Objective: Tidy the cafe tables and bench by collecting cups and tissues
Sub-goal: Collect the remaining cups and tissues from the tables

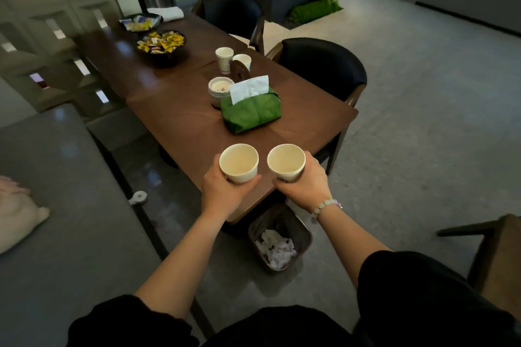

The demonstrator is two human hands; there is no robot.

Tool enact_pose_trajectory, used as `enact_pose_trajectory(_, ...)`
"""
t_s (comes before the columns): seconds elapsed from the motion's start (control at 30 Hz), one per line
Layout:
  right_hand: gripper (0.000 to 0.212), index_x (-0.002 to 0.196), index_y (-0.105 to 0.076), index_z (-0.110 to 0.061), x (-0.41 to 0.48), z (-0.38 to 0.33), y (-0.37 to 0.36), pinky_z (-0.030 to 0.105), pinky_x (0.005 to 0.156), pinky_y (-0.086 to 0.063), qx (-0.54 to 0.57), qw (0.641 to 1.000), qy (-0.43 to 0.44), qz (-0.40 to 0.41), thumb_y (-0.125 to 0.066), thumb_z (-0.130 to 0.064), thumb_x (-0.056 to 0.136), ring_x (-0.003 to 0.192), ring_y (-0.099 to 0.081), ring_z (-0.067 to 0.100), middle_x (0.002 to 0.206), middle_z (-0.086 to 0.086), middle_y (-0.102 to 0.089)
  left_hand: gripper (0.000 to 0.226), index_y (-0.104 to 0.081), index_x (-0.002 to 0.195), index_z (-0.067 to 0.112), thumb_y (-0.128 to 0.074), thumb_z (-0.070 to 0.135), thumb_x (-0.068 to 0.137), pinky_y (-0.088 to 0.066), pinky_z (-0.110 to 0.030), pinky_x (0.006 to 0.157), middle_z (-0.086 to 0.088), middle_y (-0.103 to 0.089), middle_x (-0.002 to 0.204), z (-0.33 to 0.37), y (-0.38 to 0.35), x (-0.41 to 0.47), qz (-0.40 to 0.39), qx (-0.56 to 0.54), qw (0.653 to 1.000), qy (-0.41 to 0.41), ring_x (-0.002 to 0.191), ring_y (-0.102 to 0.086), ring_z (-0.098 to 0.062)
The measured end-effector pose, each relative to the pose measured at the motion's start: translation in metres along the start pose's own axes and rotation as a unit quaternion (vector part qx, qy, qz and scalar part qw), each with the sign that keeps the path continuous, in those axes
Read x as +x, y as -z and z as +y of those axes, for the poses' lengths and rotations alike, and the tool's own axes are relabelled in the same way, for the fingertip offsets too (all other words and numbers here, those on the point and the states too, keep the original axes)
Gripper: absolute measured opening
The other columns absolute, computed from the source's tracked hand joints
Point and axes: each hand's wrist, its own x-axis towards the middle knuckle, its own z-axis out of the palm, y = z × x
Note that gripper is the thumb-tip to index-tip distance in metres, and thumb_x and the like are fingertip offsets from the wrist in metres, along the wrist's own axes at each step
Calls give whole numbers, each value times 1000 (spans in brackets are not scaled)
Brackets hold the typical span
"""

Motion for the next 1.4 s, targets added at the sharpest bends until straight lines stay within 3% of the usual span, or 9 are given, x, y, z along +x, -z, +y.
enact_pose_trajectory(0.17,61,119,-53,-15,16,2,-4,20,84,-37,-7,1000,22,-19,-78,-28,65,114,-51,17,112,-2,-57,64,-58,107,11,-90,29,55,-40,-20,72,-2,-66,100,-1,-11,6,26,0,1000,7,89,-58,-14)
enact_pose_trajectory(0.37,61,119,-53,-14,53,13,6,20,83,-36,-15,998,48,-38,-78,-26,65,114,-50,18,112,-1,-58,66,-57,107,13,-90,32,54,-52,-33,78,-4,-67,101,2,-38,24,51,4,999,17,93,-63,-23)
enact_pose_trajectory(0.63,58,114,-53,-13,147,42,40,22,81,-38,0,994,90,-68,-78,-26,64,110,-53,20,109,1,-59,68,-56,112,12,-90,30,56,-46,-25,77,-3,-66,105,37,-108,67,93,23,994,60,96,-60,-20)
enact_pose_trajectory(0.87,59,116,-52,-18,247,89,105,19,82,-36,19,984,118,-132,-77,-25,63,110,-52,17,111,-1,-57,74,-53,120,13,-89,31,59,-44,-28,88,-5,-62,118,95,-200,106,139,44,978,148,110,-56,-22)
enact_pose_trajectory(0.97,59,114,-52,-19,287,110,130,21,81,-38,9,980,131,-149,-77,-29,62,107,-53,18,111,0,-57,69,-53,117,13,-89,28,60,-42,-27,88,0,-60,111,121,-235,121,165,41,970,171,107,-55,-19)
enact_pose_trajectory(1.2,64,115,-50,-18,342,132,147,30,85,-49,31,976,142,-165,-81,-32,60,103,-57,21,114,3,-57,64,-53,114,11,-88,24,62,-35,-19,81,0,-59,109,147,-272,144,190,75,964,173,98,-47,-8)
enact_pose_trajectory(1.4,65,117,-49,-20,363,138,143,35,90,-50,38,971,142,-188,-81,-32,62,107,-55,19,116,1,-55,64,-54,113,10,-88,23,61,-37,-20,81,-5,-63,112,142,-298,168,186,78,965,168,104,-55,-18)
